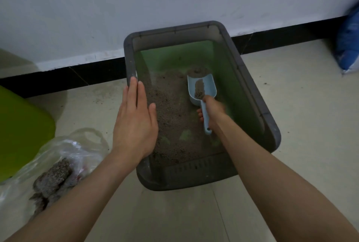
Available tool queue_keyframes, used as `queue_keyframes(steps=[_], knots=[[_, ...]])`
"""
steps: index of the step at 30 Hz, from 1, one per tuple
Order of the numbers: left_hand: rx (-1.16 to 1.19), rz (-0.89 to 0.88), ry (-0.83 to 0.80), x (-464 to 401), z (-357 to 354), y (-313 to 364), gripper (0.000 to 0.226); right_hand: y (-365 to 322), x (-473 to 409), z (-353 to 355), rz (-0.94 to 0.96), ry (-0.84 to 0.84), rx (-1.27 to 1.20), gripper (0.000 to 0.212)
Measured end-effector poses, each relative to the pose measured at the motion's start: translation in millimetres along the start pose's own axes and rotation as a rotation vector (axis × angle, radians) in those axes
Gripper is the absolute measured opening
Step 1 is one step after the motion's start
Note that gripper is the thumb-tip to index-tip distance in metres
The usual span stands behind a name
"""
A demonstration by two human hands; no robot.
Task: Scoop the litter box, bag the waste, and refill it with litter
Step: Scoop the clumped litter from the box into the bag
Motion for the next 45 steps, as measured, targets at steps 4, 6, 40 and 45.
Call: queue_keyframes(steps=[4,6,40,45], knots=[[0.001,-0.005,0.006,-1.0,-0.4,-1.1,0.058,-25.0,-14.5,1.8,0.019,0.003,0.017,0.02],[0.004,-0.009,0.005,-1.0,-0.6,-1.5,0.058,-32.2,-21.8,4.8,0.033,0.024,0.027,0.022],[-0.048,-0.014,-0.015,-0.5,0.6,1.2,0.057,38.9,59.5,-21.2,-0.29,-0.154,-0.353,0.036],[-0.044,-0.002,-0.017,-1.6,-0.6,0.0,0.057,41.9,57.7,-25.0,-0.326,-0.14,-0.373,0.035]])
Point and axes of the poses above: each hand's wrist, its own x-axis away from the middle knuckle, its own z-axis out of the back of the hand, y = z × x, the point moved 7 cm from there along -x, towards the middle knuckle, and after that the axes turned 10 degrees about x, right-handed, at the moved point
